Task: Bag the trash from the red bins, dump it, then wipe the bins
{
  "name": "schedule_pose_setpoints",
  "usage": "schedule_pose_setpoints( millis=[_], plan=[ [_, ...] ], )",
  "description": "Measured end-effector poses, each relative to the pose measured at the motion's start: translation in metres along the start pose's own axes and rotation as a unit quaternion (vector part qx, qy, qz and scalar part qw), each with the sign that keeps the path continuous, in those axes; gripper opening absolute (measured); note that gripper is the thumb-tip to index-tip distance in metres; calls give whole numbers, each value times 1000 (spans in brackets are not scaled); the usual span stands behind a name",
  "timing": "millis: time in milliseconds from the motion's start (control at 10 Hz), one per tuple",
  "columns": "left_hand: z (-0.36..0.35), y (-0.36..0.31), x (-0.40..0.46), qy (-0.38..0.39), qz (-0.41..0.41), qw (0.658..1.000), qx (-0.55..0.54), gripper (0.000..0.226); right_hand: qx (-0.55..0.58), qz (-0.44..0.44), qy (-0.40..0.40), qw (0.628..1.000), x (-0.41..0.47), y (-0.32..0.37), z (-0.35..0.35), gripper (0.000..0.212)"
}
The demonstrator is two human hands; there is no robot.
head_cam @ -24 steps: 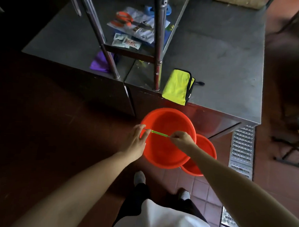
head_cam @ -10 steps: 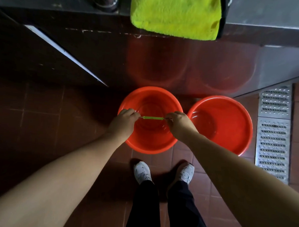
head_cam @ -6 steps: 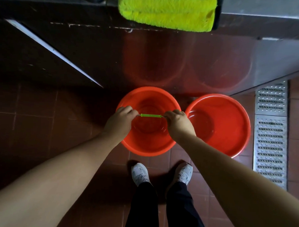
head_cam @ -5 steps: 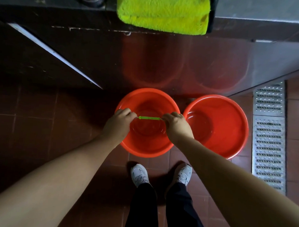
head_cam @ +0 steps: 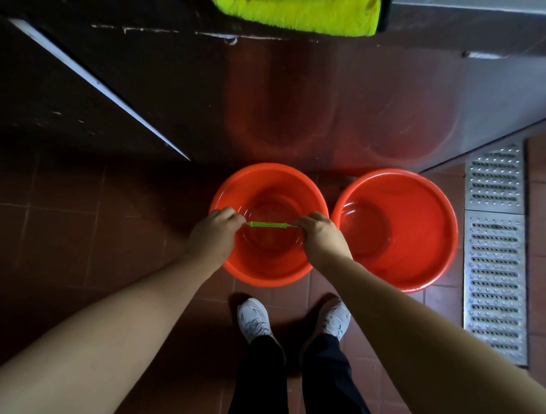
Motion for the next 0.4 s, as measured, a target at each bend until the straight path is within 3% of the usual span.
schedule_pose_setpoints(
  millis=[200, 300, 400],
  plan=[
    [-8, -3, -20, 5, -52, 999, 5, 26, -45, -5, 45, 998, -24, -9, -14, 48],
    [-39, 3, -42, 137, -46, 989, 33, 47, -69, -7, 113, 991, -44, -14, -30, 54],
    [-77, 15, -73, 328, 1, 937, 117, 67, -74, -61, 266, 959, -77, -27, -60, 67]
  ],
)
Point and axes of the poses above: each hand's wrist, its own x-axis towards the middle knuckle, its own z-axis out of the back of the hand, y = z × x, the point moved 8 cm from there along x, towards the middle knuckle, and after that the axes turned 13 degrees about z, right-handed, at the moved point
